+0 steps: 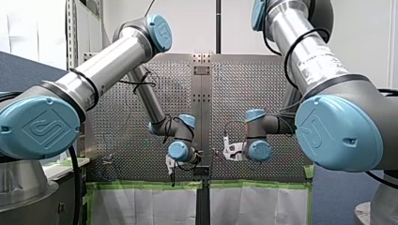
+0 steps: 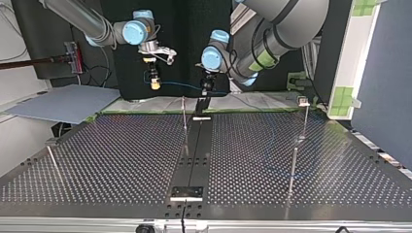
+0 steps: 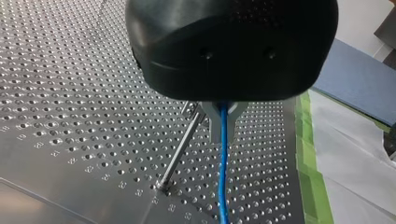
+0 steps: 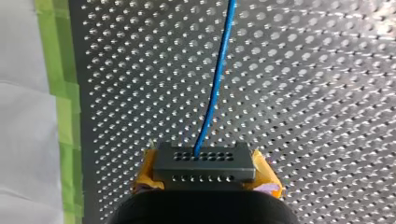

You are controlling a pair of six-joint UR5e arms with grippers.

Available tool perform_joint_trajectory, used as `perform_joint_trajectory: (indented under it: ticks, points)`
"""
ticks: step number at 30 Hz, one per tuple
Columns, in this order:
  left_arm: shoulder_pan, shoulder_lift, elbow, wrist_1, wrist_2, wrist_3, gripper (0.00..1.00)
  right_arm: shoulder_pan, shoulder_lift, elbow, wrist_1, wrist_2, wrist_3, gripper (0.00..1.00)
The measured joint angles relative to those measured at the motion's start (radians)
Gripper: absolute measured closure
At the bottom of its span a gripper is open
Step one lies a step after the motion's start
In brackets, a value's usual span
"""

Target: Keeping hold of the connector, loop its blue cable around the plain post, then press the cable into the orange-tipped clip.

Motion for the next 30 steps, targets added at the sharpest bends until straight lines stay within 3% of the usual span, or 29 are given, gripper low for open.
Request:
perform_joint_trajectory:
  ticks: [14, 20, 30]
  points:
    - [0.010, -0.041, 0.009, 0.088, -0.026, 0.030, 1.00, -0.013, 0.065, -0.014, -0.073, 0.002, 0.003, 1.00]
    - [0.013, -0.042, 0.010, 0.103, -0.036, 0.054, 1.00, -0.024, 0.104, -0.031, -0.078, 0.002, 0.007, 1.00]
    - [0.011, -0.044, 0.010, 0.121, -0.074, 0.115, 1.00, -0.053, 0.110, -0.081, -0.076, -0.012, 0.001, 1.00]
